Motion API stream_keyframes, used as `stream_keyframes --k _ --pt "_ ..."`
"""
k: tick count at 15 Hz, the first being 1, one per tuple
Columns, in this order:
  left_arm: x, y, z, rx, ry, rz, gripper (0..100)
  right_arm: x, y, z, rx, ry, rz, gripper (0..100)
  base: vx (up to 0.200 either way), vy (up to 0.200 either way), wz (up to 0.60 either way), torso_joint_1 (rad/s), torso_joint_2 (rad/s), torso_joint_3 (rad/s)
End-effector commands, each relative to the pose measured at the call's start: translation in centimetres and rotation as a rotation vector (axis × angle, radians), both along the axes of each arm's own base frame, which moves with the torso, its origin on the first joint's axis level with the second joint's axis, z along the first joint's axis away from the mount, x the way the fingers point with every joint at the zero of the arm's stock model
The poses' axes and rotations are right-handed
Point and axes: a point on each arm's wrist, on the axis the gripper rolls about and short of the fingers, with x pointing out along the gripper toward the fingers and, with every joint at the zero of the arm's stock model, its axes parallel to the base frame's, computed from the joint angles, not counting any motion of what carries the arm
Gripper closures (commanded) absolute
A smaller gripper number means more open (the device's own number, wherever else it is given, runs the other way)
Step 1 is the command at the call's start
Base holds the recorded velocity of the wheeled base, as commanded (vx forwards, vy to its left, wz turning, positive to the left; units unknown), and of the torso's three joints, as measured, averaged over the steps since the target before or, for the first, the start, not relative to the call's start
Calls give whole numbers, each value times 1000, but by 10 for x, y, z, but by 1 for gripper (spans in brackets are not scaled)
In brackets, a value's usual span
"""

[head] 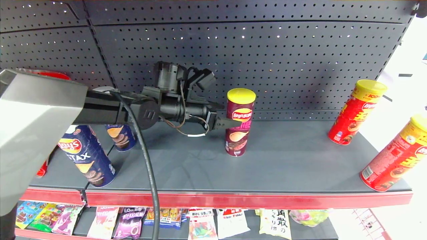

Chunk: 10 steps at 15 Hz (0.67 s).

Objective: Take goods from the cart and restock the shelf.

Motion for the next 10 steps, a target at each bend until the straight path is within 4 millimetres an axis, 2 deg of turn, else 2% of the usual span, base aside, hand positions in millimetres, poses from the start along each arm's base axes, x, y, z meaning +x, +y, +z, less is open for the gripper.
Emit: stream_keyframes --k 1,10 --pt "5 -7 -5 -1 0 -9 0 0 0 0 -1 2 1 100 0 0 0 0 0 0" --pt "19 -25 -9 -21 -23 -24 0 0 0 0 -1 2 1 100 0 0 0 0 0 0"
